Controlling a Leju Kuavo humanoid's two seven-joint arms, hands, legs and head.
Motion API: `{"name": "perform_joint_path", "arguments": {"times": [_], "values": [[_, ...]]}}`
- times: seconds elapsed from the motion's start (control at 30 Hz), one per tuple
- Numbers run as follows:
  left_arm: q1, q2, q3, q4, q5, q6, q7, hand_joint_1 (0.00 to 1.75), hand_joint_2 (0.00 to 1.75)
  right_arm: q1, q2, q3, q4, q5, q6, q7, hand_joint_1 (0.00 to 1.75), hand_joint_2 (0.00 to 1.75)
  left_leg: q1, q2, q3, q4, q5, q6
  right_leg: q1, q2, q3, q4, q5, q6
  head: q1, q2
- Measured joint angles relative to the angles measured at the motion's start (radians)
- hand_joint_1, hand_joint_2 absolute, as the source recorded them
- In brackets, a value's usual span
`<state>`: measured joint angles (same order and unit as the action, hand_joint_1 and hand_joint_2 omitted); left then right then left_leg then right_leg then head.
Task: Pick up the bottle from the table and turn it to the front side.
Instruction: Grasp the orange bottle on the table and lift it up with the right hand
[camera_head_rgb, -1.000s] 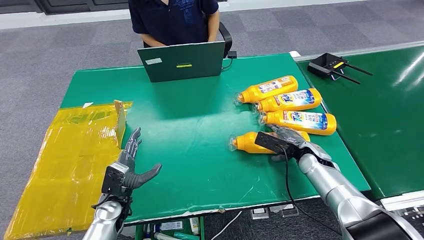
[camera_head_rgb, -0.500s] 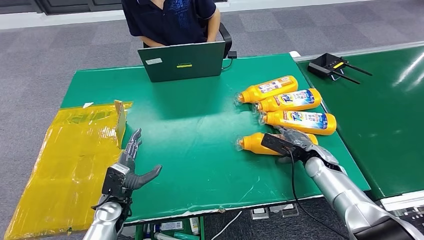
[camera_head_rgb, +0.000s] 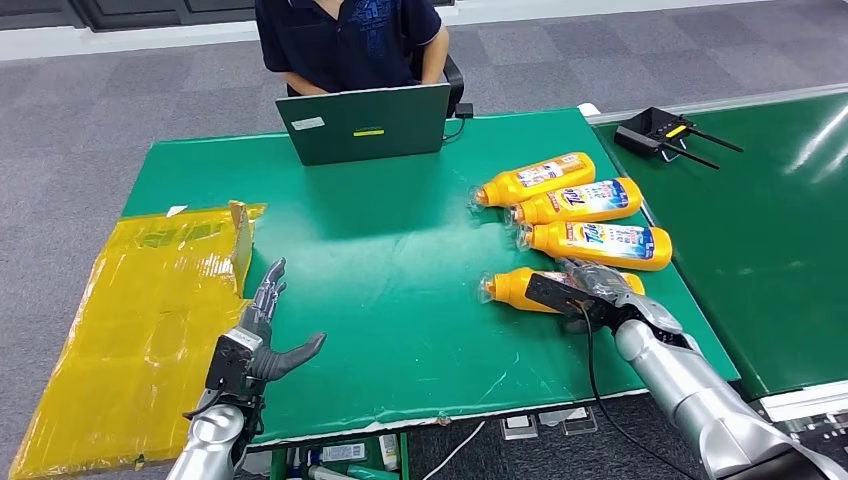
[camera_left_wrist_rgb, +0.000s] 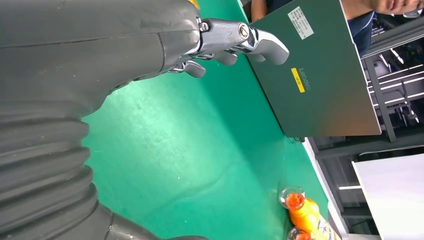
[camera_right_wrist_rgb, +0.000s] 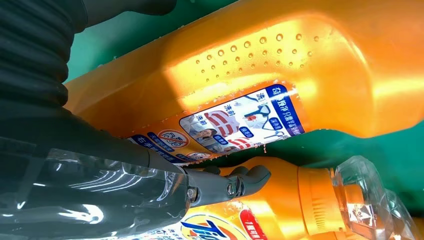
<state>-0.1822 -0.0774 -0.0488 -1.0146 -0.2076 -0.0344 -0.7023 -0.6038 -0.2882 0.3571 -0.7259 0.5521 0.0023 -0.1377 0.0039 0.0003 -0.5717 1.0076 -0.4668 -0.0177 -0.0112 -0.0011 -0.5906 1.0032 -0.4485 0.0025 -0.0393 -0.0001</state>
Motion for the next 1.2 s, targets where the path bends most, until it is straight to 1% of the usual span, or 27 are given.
{"name": "perform_joint_path", "arguments": {"times": [0.1,0.13,0.23,0.27,0.6,0.9,1.03,1.2], "values": [[0.000,0.000,0.000,0.000,0.000,0.000,0.000,0.00,1.75,0.001,-0.001,0.000,0.000,0.001,0.000,0.001,0.00,1.75,0.000,0.000,0.000,0.000,0.000,0.000,0.000,0.000,0.000,0.000,0.000,0.000,0.000,0.000],[0.000,0.000,0.000,0.000,0.000,0.000,0.000,0.00,1.75,0.001,-0.001,0.000,0.000,0.001,0.000,0.001,0.05,1.75,0.000,0.000,0.000,0.000,0.000,0.000,0.000,0.000,0.001,0.000,0.000,0.000,0.000,0.000],[0.000,0.000,0.000,0.000,-0.001,-0.001,0.000,0.00,1.75,0.002,-0.001,0.000,-0.002,0.005,0.002,0.002,1.36,1.75,0.000,0.000,0.001,0.000,0.000,0.000,0.000,0.000,0.001,0.000,0.000,0.000,0.000,0.000],[0.000,0.000,0.000,0.000,-0.001,-0.001,0.000,0.00,1.75,0.002,-0.001,0.000,-0.003,0.006,0.005,0.003,1.75,1.75,0.000,0.000,0.001,0.000,0.000,0.000,0.000,0.000,0.001,0.000,0.000,0.000,0.000,0.000],[0.000,0.000,0.007,0.000,-0.002,-0.001,0.000,0.00,1.75,-0.005,-0.001,0.000,-0.005,0.009,0.027,-0.016,1.75,1.75,0.000,0.000,0.002,0.000,0.000,0.000,0.000,0.000,0.002,0.000,0.000,0.000,0.000,0.000],[0.000,0.000,0.008,0.000,-0.003,-0.001,0.000,0.00,1.75,-0.005,-0.001,0.000,-0.005,0.009,0.028,-0.031,1.75,1.75,0.000,0.000,0.002,0.000,0.000,0.000,0.000,0.000,0.002,0.000,0.000,0.000,0.000,0.000],[0.000,-0.001,0.008,0.000,-0.010,-0.001,0.000,0.00,1.75,0.001,0.000,-0.003,-0.005,0.008,0.008,-0.050,1.75,1.75,0.000,0.000,0.002,0.000,0.000,0.000,0.000,0.000,0.002,0.000,0.000,0.000,0.000,0.000],[0.000,-0.004,0.008,0.000,-0.015,-0.006,0.000,0.00,1.75,0.020,0.017,-0.019,-0.019,-0.006,-0.038,-0.108,1.75,1.75,0.000,0.000,0.002,0.000,0.000,0.000,0.000,0.000,0.002,0.000,0.000,0.000,0.000,0.000]]}}
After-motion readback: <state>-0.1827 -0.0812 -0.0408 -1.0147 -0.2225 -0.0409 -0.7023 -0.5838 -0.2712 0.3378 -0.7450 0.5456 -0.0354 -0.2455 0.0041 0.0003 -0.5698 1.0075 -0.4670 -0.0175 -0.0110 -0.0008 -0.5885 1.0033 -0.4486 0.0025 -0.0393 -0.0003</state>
